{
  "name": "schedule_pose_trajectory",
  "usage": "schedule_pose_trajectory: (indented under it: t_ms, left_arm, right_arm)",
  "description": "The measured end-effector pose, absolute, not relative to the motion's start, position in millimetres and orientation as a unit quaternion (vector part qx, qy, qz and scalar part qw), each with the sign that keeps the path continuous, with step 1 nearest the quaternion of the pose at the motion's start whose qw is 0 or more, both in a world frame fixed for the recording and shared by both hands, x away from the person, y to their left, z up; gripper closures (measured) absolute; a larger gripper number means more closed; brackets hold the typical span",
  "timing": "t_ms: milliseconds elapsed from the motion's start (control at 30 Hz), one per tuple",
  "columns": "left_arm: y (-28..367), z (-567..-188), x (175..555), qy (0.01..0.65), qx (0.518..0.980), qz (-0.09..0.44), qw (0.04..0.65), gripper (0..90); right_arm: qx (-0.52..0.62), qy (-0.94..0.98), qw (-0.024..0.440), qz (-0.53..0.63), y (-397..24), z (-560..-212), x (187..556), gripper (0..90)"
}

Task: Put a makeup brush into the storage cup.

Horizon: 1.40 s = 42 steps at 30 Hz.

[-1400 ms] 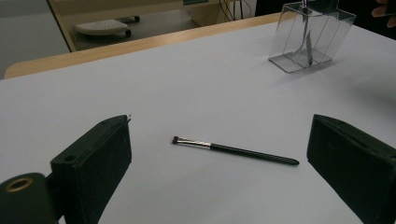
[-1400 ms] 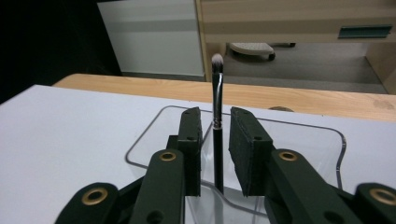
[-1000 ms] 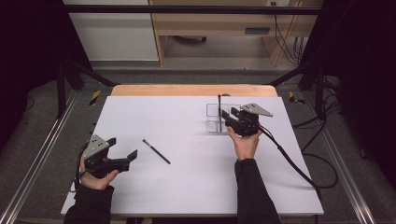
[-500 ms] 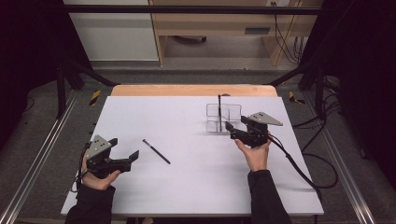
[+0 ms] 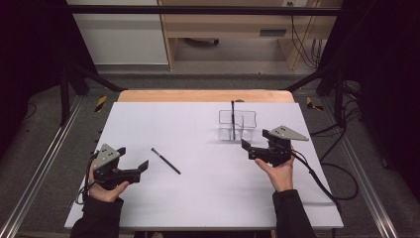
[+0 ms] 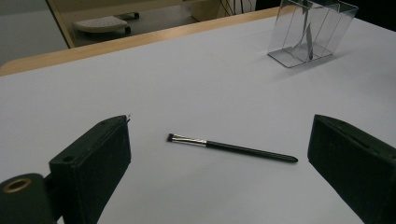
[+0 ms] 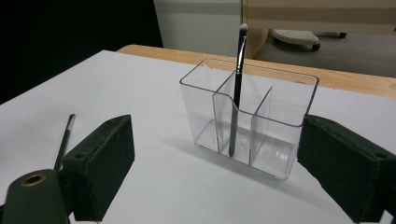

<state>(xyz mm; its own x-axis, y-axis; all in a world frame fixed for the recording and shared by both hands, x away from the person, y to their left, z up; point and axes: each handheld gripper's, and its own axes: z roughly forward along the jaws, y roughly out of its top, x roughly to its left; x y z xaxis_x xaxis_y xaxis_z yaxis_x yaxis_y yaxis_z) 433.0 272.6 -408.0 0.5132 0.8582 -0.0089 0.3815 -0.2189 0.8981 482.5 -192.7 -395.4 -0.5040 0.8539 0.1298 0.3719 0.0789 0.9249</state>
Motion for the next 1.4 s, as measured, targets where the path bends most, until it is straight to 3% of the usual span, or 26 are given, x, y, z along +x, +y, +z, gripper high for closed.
schedule_pose_trajectory:
  t_ms: [633, 1400]
  left_arm:
    - [266.1, -414.3, 436.1, 0.426, 0.742, 0.257, 0.450, 5.2]
    - [252.6, -422.6, 448.9, 0.449, 0.741, 0.255, 0.430, 5.8]
  right_arm:
    - [0.437, 0.702, 0.230, 0.513, -216.1, -399.8, 453.7, 9.2]
    - [0.422, 0.718, 0.225, 0.505, -210.8, -407.7, 440.4, 8.4]
